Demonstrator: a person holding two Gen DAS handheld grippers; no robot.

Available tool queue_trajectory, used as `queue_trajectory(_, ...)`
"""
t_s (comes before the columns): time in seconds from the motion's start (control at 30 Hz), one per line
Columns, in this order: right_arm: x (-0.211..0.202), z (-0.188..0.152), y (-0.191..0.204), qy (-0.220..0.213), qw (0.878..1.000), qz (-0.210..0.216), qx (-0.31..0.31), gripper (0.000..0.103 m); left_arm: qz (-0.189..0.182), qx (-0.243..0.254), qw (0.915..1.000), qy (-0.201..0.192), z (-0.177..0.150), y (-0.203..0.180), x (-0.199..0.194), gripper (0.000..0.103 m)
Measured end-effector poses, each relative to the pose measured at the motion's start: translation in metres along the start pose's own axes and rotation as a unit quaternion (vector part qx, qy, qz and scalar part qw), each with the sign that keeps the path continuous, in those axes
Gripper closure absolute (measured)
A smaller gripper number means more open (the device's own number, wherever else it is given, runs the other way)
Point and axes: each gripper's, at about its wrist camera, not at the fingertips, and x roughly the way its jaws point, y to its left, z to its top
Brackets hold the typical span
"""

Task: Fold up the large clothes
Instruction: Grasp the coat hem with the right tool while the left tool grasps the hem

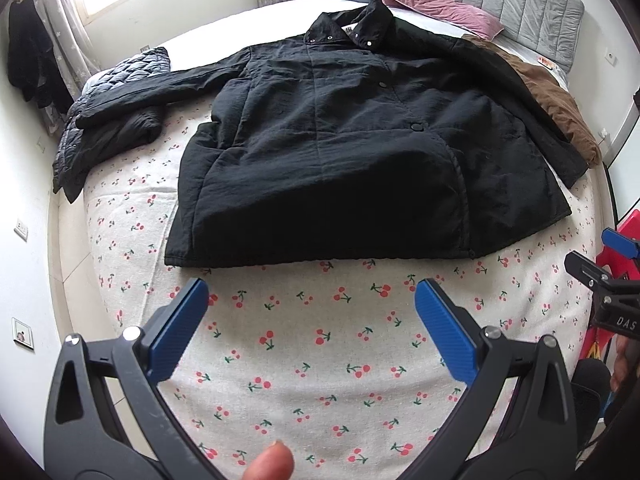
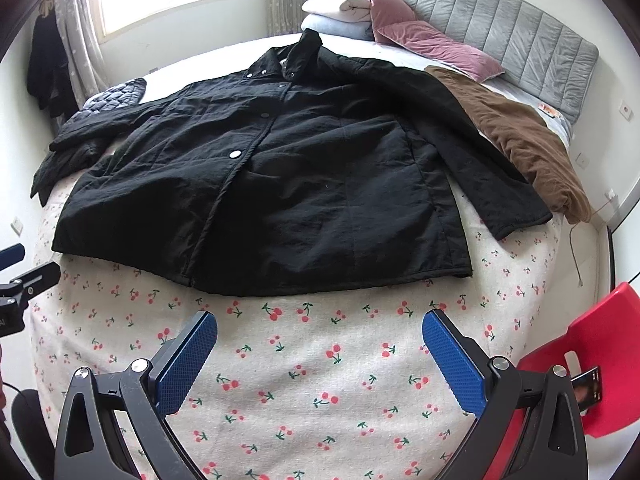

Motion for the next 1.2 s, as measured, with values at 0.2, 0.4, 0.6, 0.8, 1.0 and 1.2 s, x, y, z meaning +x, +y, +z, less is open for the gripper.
queue_trajectory(0.2, 0.025, 0.015, -0.031, 0.023, 1.0, -0.013, 0.002, 0.0, 0.004, 0.001, 0.9999, 0.013, 0.019, 0.029, 0.016, 0.0)
queue_trajectory(0.4, 0.049, 0.03, -0.076, 0.045, 0.999, 0.011, 0.025, 0.0, 0.002, -0.004, 0.9996, 0.027, 0.039, 0.064, 0.035, 0.0)
queue_trajectory(0.6, 0.074, 0.037, -0.128, 0.056, 0.997, 0.032, 0.049, 0.0, -0.044, -0.026, 0.9982, 0.031, 0.055, 0.115, 0.061, 0.0)
queue_trajectory(0.8, 0.113, 0.046, -0.17, 0.067, 0.987, 0.091, 0.115, 0.0, -0.113, -0.069, 0.991, 0.018, 0.068, 0.164, 0.099, 0.002)
queue_trajectory(1.0, 0.151, 0.056, -0.189, 0.058, 0.978, 0.12, 0.161, 0.003, -0.203, -0.092, 0.9748, 0.009, 0.071, 0.179, 0.129, 0.006)
queue_trajectory(1.2, 0.159, 0.067, -0.157, 0.032, 0.979, 0.155, 0.13, 0.023, -0.299, -0.049, 0.952, 0.042, 0.053, 0.133, 0.139, 0.011)
